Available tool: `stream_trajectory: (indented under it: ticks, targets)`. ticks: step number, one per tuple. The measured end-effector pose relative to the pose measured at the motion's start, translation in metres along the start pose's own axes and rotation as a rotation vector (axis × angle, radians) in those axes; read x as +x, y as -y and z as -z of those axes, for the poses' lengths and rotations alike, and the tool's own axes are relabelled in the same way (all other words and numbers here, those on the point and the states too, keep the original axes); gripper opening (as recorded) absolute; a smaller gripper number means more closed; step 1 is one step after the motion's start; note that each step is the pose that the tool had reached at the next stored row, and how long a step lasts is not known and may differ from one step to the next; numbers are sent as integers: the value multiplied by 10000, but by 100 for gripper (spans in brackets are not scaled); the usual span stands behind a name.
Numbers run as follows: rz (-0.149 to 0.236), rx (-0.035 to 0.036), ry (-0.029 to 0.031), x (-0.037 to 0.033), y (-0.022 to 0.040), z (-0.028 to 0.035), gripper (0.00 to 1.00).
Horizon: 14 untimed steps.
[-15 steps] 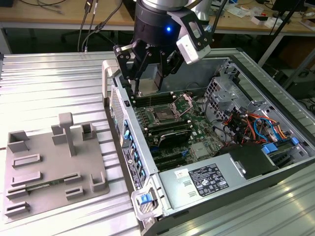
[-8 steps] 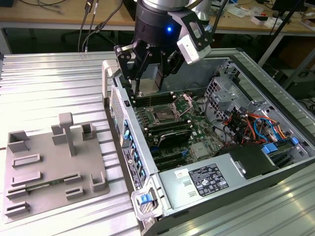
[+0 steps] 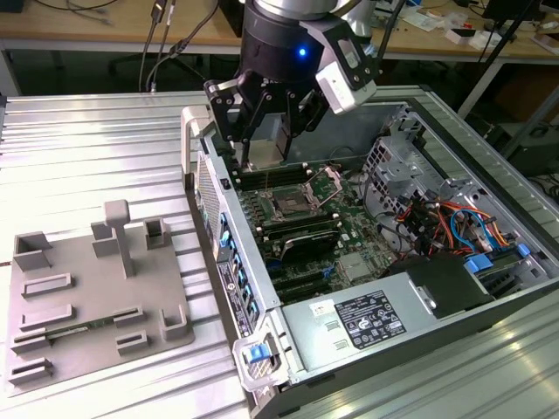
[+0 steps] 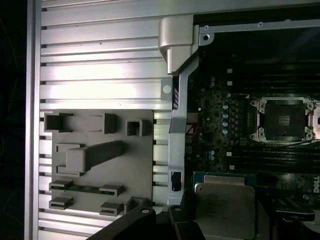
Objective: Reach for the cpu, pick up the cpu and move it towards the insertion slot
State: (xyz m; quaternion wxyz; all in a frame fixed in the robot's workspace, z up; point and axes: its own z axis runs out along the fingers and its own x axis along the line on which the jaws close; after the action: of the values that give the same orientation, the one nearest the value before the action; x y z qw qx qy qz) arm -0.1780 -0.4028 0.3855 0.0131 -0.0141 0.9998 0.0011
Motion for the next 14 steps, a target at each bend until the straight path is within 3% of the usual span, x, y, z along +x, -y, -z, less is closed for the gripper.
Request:
stream_trajectory:
  ticks: [14]
  targets:
    - [0,0,0,-132,4,-6,55]
